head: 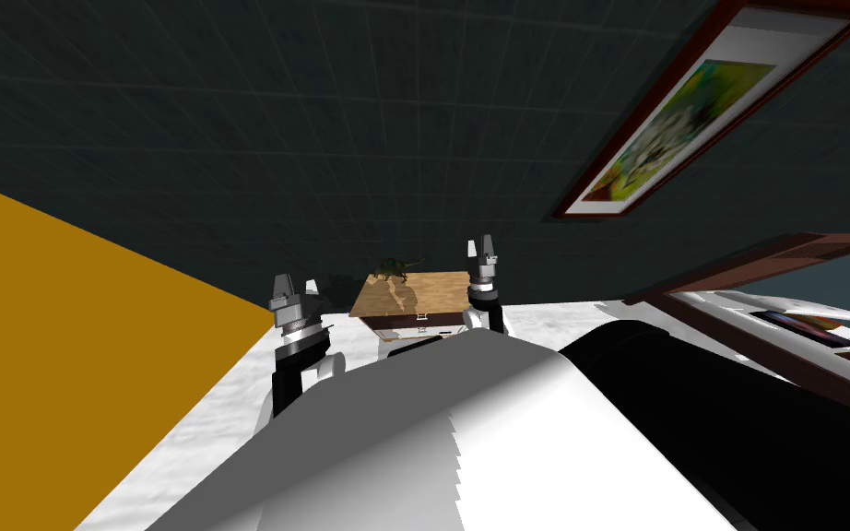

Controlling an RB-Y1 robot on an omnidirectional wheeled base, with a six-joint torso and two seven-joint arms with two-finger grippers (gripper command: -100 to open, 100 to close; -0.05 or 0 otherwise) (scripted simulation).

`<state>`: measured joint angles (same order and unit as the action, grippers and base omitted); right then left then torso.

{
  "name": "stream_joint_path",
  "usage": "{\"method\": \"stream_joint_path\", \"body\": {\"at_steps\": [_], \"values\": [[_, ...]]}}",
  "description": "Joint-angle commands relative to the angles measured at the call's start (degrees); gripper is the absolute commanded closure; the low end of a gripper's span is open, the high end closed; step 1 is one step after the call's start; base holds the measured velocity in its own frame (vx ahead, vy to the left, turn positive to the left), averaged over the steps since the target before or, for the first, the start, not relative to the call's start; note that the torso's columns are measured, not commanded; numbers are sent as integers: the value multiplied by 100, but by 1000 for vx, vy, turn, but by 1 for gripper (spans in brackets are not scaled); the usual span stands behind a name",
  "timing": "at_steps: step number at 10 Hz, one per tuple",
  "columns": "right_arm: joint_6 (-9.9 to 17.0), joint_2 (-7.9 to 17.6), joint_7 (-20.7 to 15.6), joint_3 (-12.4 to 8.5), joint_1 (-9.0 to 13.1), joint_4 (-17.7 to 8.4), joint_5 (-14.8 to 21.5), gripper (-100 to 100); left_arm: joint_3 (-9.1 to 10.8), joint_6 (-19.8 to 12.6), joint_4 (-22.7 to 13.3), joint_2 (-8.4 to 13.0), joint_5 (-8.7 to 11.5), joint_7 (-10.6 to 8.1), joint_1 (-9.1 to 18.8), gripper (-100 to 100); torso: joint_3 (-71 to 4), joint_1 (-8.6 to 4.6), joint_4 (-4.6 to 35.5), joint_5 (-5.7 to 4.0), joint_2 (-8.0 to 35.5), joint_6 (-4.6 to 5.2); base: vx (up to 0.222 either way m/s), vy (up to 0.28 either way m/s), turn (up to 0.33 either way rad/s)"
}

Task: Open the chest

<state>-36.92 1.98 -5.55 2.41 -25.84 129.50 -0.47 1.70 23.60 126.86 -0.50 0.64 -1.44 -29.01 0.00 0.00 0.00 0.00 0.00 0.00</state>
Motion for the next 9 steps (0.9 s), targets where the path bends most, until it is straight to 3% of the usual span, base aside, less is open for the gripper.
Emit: {"method": "stream_joint_path", "body": {"at_steps": [1, 9], "values": [[0, 0, 0, 0, 0, 0, 0, 0, 0, 0, 0, 0, 0, 0, 0, 0, -466, 1, 235, 0, 234, 0, -5, 1, -1], [-1, 0, 0, 0, 0, 2, 0, 0, 0, 1, 2, 0, 0, 0, 0, 0, -7073, 0, 3537, 0, 3539, 0, 0, 0, 0]]}}
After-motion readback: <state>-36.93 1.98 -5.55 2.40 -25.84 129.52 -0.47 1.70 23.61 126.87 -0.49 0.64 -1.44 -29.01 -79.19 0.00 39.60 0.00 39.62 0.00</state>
